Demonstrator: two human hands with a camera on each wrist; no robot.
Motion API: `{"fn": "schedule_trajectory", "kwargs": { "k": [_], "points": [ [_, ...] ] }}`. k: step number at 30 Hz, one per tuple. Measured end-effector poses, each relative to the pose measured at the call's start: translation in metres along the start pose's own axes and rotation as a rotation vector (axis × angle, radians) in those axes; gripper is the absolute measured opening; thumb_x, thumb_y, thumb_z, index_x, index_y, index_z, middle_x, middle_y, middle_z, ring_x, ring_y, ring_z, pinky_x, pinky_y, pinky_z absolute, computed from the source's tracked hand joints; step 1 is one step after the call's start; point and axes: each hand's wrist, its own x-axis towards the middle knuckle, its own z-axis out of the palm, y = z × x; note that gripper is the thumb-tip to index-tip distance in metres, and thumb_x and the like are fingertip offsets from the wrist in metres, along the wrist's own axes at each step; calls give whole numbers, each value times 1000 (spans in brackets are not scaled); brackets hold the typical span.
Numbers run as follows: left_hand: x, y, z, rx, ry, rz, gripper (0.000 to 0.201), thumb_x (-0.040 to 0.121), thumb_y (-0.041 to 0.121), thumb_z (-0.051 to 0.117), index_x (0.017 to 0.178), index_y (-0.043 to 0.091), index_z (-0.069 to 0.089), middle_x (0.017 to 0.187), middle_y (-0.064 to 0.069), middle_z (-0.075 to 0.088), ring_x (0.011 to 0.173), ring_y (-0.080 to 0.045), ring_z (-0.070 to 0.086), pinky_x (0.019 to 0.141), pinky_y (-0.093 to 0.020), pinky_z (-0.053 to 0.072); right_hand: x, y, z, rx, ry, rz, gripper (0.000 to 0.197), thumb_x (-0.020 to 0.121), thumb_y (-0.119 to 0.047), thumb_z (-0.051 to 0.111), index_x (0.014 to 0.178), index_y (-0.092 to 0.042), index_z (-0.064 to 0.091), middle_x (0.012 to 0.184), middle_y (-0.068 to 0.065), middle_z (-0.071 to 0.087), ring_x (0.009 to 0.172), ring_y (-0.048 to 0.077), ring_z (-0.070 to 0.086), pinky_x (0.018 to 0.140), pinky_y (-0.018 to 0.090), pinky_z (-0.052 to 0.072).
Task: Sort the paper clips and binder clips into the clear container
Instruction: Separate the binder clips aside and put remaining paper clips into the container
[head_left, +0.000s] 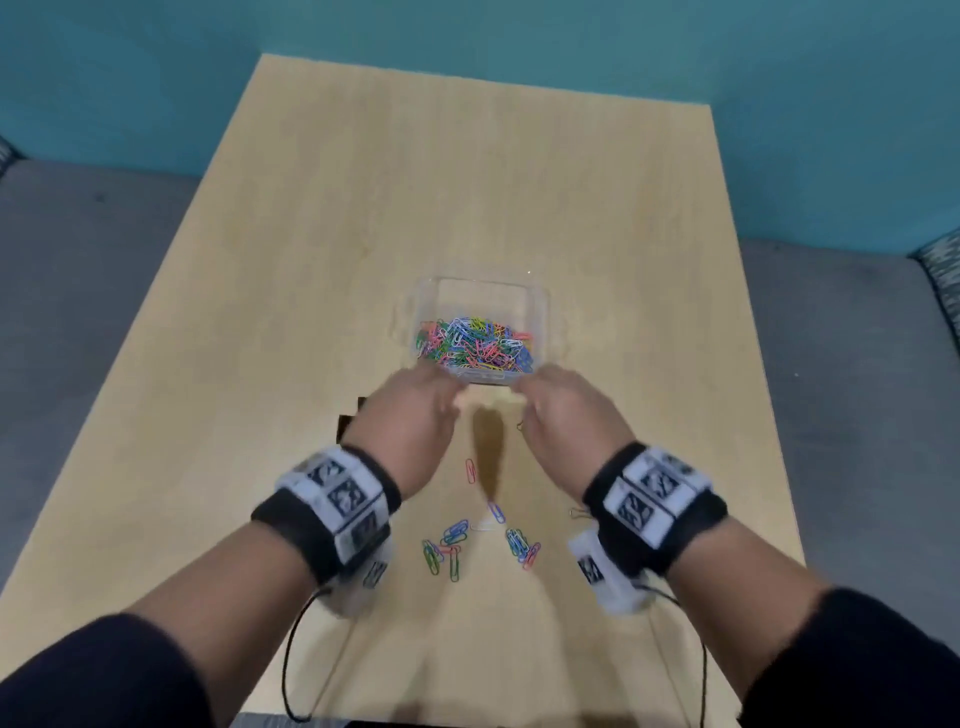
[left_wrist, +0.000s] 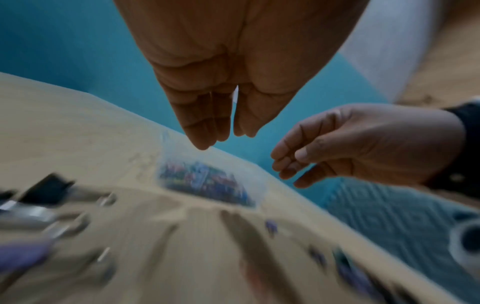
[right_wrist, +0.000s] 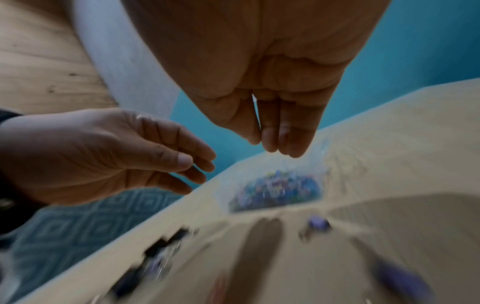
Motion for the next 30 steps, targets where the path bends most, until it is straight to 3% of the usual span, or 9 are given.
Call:
{"fn": "schedule_trajectory", "kwargs": {
  "k": [4,7,11,13,16,20,23,26,30],
  "points": [
    [-50,-2,41,199,-344,201,46,81,16,63,126,12,56,137,-8,51,121,-30,49,99,-39,45,-70,-5,38,-140,-278,-123,36,75,-1,48,108,-12,56,104,6,57,97,29,48,75,41,47],
    [-65,-6,53,341,-354,301,56,63,16,70,117,4,63,129,-12,58,116,-32,56,96,-38,48,-99,0,62,-264,-352,-221,65,69,-4,56,132,-1,43,130,14,49,108,34,47,84,44,49],
    [-96,-8,59,304,-336,308,45,82,18,39,120,5,61,130,-10,57,116,-33,53,90,-41,51,-122,4,69,-347,-385,-312,65,74,-14,55,136,1,41,142,19,40,123,40,41,93,45,46],
    [-113,-8,56,234,-301,268,39,84,22,42,114,10,64,120,-5,62,105,-29,58,85,-36,53,-131,8,68,-297,-383,-326,65,72,-14,58,134,-4,43,139,13,44,122,35,44,91,41,49],
    [-132,-4,48,120,-220,15,43,73,23,66,116,14,61,112,-3,60,91,-25,54,80,-35,52,-144,14,64,-138,-330,-126,64,78,-7,50,139,-14,34,135,4,45,109,27,45,87,36,48],
    [-135,13,52,30,-295,-228,66,75,26,69,135,21,42,120,0,45,98,-20,37,87,-31,42,-141,1,65,-21,-282,54,66,92,-23,51,147,-22,15,134,-1,33,109,23,35,92,29,38],
    [-122,26,62,7,-264,-242,58,81,23,63,135,22,42,119,1,41,98,-19,35,88,-29,40,-124,-15,76,32,-230,113,55,91,-20,54,140,-21,29,125,1,36,105,21,34,85,27,40],
    [-113,30,69,-14,-235,-246,36,83,17,62,118,20,56,110,1,44,94,-21,40,83,-36,46,-109,-26,87,23,-192,124,31,85,-7,56,113,-19,48,111,2,39,94,20,35,72,27,35],
    [-108,26,74,-3,-196,-203,14,82,10,60,93,19,60,96,1,46,80,-21,46,66,-40,48,-98,-29,85,-3,-226,113,39,74,10,41,103,-16,47,110,6,41,93,24,37,67,30,28]
  ]
}}
